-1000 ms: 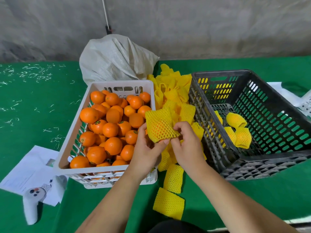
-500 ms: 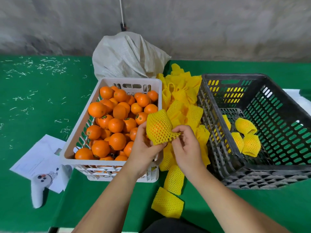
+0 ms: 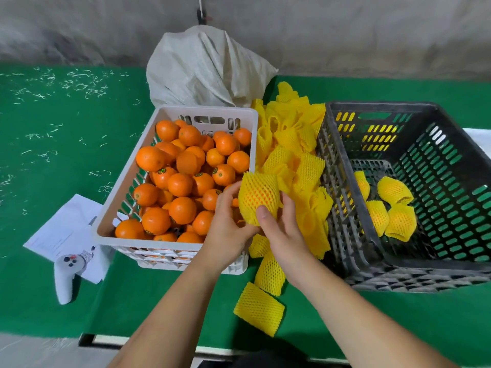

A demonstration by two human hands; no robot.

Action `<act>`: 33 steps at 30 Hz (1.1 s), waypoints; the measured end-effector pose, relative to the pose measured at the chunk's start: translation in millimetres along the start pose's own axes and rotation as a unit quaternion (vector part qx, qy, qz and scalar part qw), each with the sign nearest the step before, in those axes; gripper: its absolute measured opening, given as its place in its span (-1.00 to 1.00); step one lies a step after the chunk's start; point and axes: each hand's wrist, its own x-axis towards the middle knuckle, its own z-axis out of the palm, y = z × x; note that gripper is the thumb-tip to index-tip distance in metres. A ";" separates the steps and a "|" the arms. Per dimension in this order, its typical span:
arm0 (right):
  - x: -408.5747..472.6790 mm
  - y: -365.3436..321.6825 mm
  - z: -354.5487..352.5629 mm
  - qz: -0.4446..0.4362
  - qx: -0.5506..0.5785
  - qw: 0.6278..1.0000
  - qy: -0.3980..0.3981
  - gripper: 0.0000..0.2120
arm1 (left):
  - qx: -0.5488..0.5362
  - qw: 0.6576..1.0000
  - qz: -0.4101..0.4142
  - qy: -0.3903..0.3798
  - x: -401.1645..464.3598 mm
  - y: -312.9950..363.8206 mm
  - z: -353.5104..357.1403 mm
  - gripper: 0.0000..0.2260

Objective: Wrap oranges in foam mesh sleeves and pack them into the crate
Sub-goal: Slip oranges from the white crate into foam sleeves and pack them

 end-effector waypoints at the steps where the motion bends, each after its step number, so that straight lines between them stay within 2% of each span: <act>1: 2.5 -2.9 1.4 0.008 0.009 1.000 0.004 -0.14 | 0.031 0.999 0.006 -0.013 0.2 -1.9 -0.7 -0.29; 4: 6.5 -7.3 -1.3 0.039 0.085 0.995 0.033 -0.21 | 0.066 0.997 0.026 -0.033 -1.9 -3.7 -2.5 -0.35; 6: 5.9 -9.9 -4.7 0.037 0.152 0.986 0.058 -0.28 | 0.016 0.998 0.007 -0.053 -1.2 -3.3 -3.7 -0.41; 8: 6.2 -16.7 -16.0 0.010 0.175 0.977 0.125 -0.31 | -0.034 0.997 -0.006 -0.069 -2.1 -2.5 -7.2 -0.46; 9: 6.9 -22.8 -26.7 -0.015 0.152 0.974 0.166 -0.32 | -0.060 0.995 -0.008 -0.077 -3.0 -2.4 -9.3 -0.48; 11: 7.3 -36.7 -57.8 -0.070 0.016 0.966 0.249 -0.28 | -0.102 0.990 -0.023 -0.090 -3.5 -2.3 -14.4 -0.53; 13: 6.7 -46.9 -96.7 -0.081 -0.170 0.923 0.335 -0.18 | -0.102 0.990 -0.039 -0.085 0.4 -3.2 -20.2 -0.58; 15: 5.7 -46.3 -125.7 -0.045 -0.302 0.870 0.387 -0.12 | -0.035 0.997 -0.039 -0.060 10.3 -8.2 -28.5 -0.62; 17: 7.5 -38.2 -138.9 -0.005 -0.335 0.853 0.400 -0.18 | 0.111 0.991 -0.040 -0.061 25.1 -17.5 -41.7 -0.64; 19: 13.5 -34.9 -141.8 0.014 -0.308 0.861 0.404 -0.26 | 0.278 0.949 -0.068 -0.132 40.4 -23.7 -54.8 -0.59; 22: 20.0 -32.4 -130.6 -0.018 -0.425 0.848 0.315 -0.33 | 0.471 0.836 -0.126 -0.252 47.9 -20.6 -55.3 -0.49; 23: 19.8 -30.5 -125.3 -0.030 -0.487 0.828 0.277 -0.36 | 0.522 0.795 -0.126 -0.283 46.7 -17.7 -51.4 -0.48; 25: 15.6 -23.0 -117.0 -0.051 -0.613 0.754 0.228 -0.44 | 0.595 0.716 -0.134 -0.339 48.0 -10.4 -42.8 -0.51; 27: 8.6 -15.7 -113.8 -0.079 -0.694 0.688 0.197 -0.51 | 0.638 0.645 -0.182 -0.379 50.0 -2.0 -36.7 -0.55; 28: 6.5 -13.4 -114.1 -0.091 -0.704 0.677 0.193 -0.54 | 0.653 0.623 -0.193 -0.385 52.0 0.0 -34.0 -0.58; 30: 2.1 -5.0 -111.0 -0.132 -0.686 0.685 0.208 -0.62 | 0.667 0.596 -0.204 -0.399 55.1 -1.4 -31.2 -0.60; 32: 0.6 8.9 -99.5 -0.188 -0.649 0.706 0.210 -0.65 | 0.667 0.593 -0.211 -0.399 55.5 -2.6 -29.0 -0.56; 33: -0.3 17.5 -90.7 -0.190 -0.630 0.730 0.185 -0.63 | 0.663 0.602 -0.206 -0.395 54.7 -2.4 -27.9 -0.56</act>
